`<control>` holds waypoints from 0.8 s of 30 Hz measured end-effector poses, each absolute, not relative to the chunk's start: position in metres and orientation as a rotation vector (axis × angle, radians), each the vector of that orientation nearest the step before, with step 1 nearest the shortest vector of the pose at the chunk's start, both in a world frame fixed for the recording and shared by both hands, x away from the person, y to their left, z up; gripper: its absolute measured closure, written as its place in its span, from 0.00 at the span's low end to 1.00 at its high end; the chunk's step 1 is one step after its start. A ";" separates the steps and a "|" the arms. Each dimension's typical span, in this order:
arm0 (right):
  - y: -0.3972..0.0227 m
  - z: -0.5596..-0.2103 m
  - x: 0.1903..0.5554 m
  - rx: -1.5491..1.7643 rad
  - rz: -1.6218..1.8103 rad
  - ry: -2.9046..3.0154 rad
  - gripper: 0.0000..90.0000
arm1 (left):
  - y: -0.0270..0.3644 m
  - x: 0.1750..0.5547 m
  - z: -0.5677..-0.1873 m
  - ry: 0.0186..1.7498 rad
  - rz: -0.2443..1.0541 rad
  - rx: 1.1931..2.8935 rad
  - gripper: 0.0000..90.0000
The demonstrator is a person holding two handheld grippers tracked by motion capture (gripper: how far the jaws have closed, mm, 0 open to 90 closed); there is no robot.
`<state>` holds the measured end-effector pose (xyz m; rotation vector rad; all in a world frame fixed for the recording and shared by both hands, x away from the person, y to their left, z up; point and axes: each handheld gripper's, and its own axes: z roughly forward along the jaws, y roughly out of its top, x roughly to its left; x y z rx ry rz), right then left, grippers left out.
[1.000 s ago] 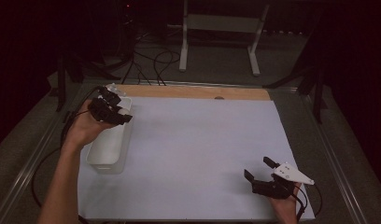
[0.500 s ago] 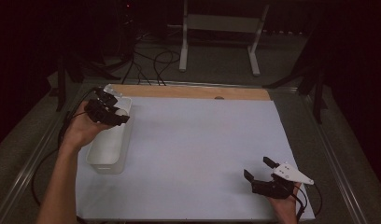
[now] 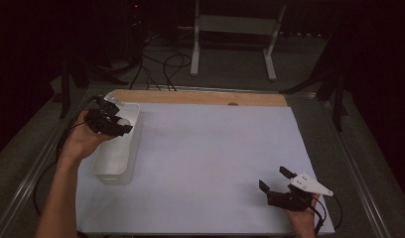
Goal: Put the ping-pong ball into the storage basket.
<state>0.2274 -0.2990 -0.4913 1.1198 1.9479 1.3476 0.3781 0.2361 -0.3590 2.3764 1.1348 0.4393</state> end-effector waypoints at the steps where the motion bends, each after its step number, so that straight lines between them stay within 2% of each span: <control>1: -0.299 -0.491 0.227 1.119 1.346 1.948 0.09 | 0.236 0.378 -0.359 1.135 0.439 2.376 0.57; 24: -0.300 -0.491 0.227 1.121 1.346 1.942 0.09 | 0.246 0.375 -0.376 1.182 0.424 2.389 0.57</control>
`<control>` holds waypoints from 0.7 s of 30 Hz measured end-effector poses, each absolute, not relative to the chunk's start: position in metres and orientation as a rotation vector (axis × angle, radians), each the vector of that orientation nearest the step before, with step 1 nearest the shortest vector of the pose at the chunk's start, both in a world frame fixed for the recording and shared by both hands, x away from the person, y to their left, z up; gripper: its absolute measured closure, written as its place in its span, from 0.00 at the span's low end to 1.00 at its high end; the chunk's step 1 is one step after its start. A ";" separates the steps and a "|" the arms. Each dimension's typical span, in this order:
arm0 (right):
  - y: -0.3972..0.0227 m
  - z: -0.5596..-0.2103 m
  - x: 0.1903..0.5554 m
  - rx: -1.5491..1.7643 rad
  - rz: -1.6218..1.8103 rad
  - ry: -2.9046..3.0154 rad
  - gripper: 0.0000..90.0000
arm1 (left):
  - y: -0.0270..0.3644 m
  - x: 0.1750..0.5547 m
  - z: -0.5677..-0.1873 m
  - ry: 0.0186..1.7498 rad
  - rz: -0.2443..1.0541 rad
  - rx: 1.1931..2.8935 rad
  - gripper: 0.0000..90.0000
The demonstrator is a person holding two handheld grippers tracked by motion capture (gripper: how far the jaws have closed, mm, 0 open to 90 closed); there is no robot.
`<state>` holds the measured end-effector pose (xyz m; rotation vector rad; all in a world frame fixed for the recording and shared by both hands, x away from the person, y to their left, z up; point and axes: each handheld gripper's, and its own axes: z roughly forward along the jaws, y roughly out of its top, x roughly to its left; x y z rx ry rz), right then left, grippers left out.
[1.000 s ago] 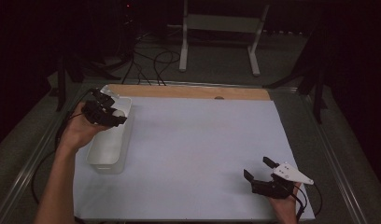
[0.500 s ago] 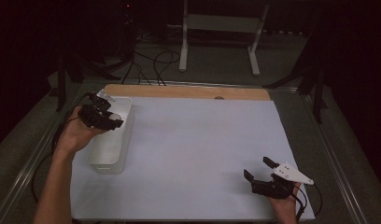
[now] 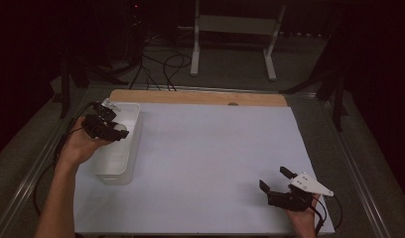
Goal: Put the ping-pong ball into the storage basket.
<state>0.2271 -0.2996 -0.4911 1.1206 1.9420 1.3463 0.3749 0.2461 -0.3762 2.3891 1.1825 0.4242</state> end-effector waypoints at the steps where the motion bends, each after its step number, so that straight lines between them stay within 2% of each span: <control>1: -0.300 -0.491 0.227 1.121 1.346 1.942 0.09 | 0.246 0.375 -0.376 1.182 0.424 2.389 0.57; 21: -0.299 -0.491 0.227 1.121 1.345 1.945 0.09 | 0.249 0.376 -0.390 1.216 0.412 2.428 0.57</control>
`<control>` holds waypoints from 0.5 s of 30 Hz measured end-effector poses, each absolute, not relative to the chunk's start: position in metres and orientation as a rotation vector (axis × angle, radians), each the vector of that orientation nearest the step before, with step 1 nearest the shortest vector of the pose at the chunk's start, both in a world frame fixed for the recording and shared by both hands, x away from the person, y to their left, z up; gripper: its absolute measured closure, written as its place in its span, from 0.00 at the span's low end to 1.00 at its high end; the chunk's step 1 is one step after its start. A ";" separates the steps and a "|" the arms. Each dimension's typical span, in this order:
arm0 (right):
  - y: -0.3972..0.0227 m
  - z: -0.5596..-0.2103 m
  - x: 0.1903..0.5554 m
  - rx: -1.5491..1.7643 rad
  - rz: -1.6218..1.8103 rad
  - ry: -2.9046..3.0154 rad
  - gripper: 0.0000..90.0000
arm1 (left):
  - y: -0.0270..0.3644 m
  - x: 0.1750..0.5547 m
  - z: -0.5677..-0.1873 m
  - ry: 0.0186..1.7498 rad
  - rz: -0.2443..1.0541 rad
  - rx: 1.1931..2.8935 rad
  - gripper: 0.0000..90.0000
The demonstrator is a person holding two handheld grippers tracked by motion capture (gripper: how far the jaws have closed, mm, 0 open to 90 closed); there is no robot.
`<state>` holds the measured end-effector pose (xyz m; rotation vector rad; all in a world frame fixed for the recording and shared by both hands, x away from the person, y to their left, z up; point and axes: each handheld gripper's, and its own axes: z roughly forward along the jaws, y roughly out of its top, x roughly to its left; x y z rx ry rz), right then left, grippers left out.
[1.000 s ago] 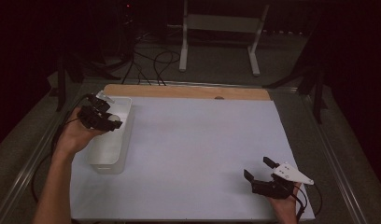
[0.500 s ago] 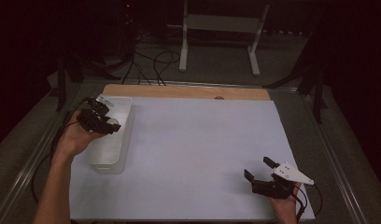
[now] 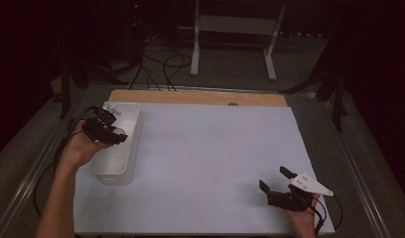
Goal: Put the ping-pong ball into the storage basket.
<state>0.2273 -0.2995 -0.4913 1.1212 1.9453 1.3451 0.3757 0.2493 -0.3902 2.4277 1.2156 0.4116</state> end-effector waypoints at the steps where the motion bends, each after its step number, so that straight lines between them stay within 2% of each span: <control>1: -0.299 -0.491 0.227 1.121 1.346 1.946 0.09 | 0.249 0.376 -0.390 1.216 0.412 2.428 0.57; 15: -0.299 -0.491 0.228 1.115 1.347 1.947 0.09 | 0.250 0.375 -0.397 1.227 0.406 2.444 0.56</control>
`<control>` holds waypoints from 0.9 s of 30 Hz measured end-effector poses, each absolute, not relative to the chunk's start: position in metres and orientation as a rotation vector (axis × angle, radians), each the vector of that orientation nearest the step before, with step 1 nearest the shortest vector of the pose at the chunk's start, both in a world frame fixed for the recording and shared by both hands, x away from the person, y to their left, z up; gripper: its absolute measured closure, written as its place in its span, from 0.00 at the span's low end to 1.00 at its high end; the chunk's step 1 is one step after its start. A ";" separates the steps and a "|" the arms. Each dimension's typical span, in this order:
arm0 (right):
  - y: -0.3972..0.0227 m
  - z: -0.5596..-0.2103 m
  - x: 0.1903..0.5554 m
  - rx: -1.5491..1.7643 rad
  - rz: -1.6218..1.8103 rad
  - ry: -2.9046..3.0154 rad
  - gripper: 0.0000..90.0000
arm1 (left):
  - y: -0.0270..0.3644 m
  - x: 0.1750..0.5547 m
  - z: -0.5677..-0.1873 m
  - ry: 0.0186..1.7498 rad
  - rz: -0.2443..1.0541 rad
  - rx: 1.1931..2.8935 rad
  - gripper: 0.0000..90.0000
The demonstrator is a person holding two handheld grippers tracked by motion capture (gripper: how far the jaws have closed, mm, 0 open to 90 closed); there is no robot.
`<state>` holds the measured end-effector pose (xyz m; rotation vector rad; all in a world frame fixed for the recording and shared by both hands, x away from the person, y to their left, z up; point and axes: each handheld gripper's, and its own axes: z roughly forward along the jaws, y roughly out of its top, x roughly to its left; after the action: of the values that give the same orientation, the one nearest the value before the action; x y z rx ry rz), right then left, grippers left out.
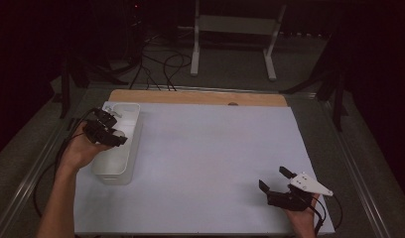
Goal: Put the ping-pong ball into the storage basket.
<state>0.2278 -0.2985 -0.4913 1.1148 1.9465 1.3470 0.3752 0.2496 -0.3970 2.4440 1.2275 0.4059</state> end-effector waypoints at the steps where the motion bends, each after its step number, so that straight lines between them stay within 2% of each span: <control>1: -0.299 -0.491 0.228 1.115 1.347 1.947 0.09 | 0.250 0.375 -0.397 1.227 0.405 2.445 0.56; 7: -0.298 -0.491 0.228 1.117 1.345 1.947 0.09 | 0.253 0.374 -0.400 1.238 0.394 2.420 0.54; 8: -0.298 -0.491 0.228 1.120 1.348 1.947 0.09 | 0.254 0.373 -0.400 1.239 0.398 2.406 0.37; 9: -0.298 -0.491 0.228 1.120 1.348 1.947 0.09 | 0.254 0.372 -0.401 1.239 0.408 2.399 0.37; 10: -0.298 -0.491 0.228 1.120 1.348 1.946 0.09 | 0.254 0.372 -0.401 1.253 0.419 2.394 0.17; 11: -0.298 -0.491 0.228 1.119 1.348 1.946 0.09 | 0.254 0.372 -0.402 1.269 0.434 2.395 0.12; 12: -0.298 -0.491 0.228 1.119 1.348 1.946 0.09 | 0.255 0.371 -0.403 1.278 0.437 2.394 0.12; 14: -0.298 -0.491 0.228 1.119 1.347 1.946 0.09 | 0.256 0.371 -0.405 1.290 0.432 2.389 0.03; 16: -0.298 -0.491 0.228 1.120 1.348 1.945 0.09 | 0.257 0.369 -0.405 1.286 0.430 2.378 0.00; 27: -0.298 -0.491 0.228 1.116 1.346 1.944 0.09 | 0.264 0.358 -0.411 1.262 0.472 2.301 0.00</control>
<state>0.2277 -0.2985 -0.4910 1.1163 1.9438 1.3463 0.3576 0.2637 -0.4108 2.3015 1.2616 0.4716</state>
